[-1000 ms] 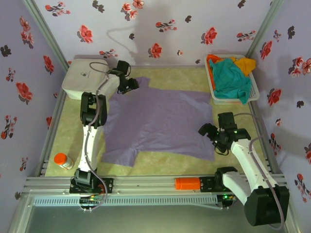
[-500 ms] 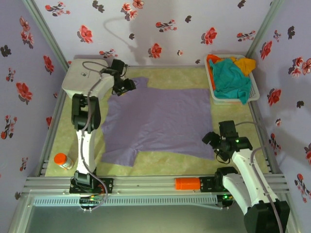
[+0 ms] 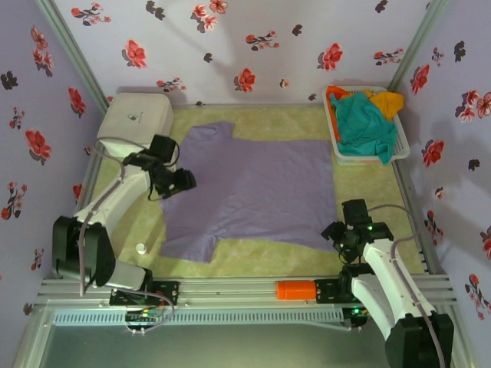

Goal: Fold and stack the t-shirts

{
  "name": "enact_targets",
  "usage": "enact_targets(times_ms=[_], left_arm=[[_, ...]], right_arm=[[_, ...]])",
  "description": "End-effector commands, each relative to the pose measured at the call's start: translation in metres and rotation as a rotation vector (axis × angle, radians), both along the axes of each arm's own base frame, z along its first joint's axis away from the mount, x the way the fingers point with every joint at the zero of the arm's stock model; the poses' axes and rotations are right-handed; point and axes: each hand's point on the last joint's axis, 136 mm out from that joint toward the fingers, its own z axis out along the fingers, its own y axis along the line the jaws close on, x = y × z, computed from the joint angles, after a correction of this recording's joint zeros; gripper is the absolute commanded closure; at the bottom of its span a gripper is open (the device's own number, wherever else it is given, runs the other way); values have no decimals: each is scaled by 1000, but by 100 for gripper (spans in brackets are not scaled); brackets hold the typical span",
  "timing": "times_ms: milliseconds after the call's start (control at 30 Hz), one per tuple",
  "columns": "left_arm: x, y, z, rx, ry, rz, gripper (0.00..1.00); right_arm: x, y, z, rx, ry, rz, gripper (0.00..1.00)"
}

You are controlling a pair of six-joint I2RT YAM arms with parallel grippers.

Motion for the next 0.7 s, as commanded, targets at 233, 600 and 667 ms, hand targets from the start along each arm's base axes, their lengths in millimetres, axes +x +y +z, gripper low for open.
enact_targets(times_ms=[233,600,667], left_arm=[[-121,50,-7,164,131,100,45],[-156,67,-36,232,174,191,49],[-158,69,-38,245,177,208,49]], right_arm=[[12,16,-8,58,49,42,47],[20,17,-12,13,66,84,79],[20,14,-12,-3,66,89,92]])
